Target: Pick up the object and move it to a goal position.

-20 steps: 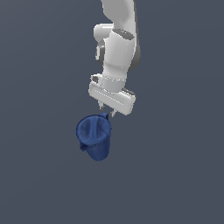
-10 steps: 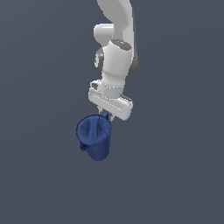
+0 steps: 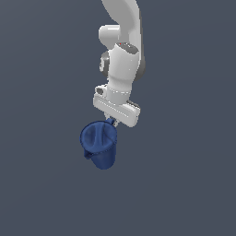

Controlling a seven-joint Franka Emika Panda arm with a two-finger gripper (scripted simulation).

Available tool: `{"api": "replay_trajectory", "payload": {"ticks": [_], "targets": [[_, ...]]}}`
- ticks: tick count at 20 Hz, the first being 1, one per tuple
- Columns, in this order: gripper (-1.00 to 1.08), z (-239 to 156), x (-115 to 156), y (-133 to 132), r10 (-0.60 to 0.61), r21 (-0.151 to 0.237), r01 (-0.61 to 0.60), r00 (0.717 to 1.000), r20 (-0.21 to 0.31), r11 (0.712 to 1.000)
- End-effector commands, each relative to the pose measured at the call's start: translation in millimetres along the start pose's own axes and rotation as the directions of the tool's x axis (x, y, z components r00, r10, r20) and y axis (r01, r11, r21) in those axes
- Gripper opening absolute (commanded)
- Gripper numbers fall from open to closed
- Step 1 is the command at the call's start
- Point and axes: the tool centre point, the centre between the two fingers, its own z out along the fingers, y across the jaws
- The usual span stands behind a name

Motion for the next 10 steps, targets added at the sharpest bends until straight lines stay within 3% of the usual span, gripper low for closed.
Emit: {"api": "replay_trajectory", "payload": {"ticks": [1, 10], "targets": [[-1.0, 0.6, 0.3, 0.7, 0.001, -0.001, -0.001, 1.0, 0.0, 1.0], [-1.0, -18.5, 3.1, -4.0, 0.0, 0.0, 0.0, 1.0, 0.0, 1.0]]}}
